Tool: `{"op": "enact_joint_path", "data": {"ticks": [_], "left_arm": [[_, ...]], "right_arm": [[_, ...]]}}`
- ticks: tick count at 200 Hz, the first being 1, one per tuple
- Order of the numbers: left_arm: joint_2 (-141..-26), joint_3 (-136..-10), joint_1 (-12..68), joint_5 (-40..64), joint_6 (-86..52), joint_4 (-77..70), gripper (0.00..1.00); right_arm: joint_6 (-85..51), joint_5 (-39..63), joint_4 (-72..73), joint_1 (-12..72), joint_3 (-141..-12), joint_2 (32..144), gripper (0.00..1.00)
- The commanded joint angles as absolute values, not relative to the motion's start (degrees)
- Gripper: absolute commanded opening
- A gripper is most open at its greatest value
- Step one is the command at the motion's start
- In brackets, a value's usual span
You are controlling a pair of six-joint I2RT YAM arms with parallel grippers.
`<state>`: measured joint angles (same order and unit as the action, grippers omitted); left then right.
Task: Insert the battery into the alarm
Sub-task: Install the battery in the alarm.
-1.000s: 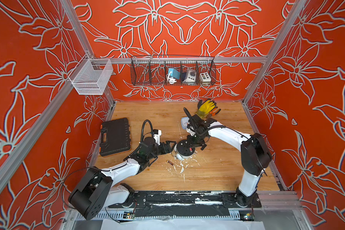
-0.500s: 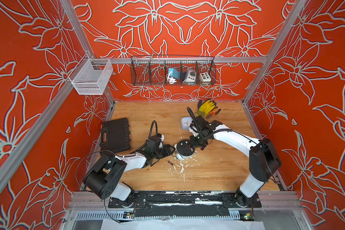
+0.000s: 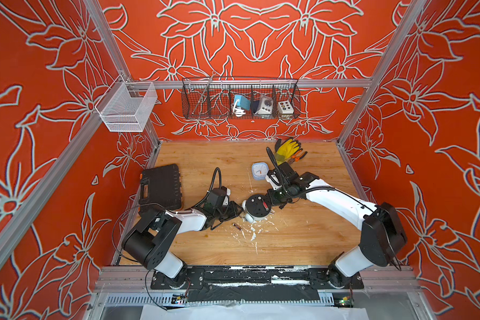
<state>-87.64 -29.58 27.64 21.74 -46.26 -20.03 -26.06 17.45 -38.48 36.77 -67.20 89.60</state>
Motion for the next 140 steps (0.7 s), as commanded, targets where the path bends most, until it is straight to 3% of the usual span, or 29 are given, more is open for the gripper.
{"op": "enact_joint_path", "data": {"ticks": [1,113,140], "left_arm": [[-86.34,-28.88,27.36,20.52,-46.02,-18.27,0.28],[-92.94,-34.35,28.30,21.50,-46.67,-11.20,0.16],[-92.42,-35.54,28.35,20.53,-45.85,-9.01,0.07]], "right_arm": [[-25.66,16.30,-37.71,36.74,-66.27,89.89,0.23],[-25.38,16.61,-37.22,36.74,-64.74,87.82,0.22],[-25.57,16.26,-36.91,36.74,-63.65,86.53,0.22]]}}
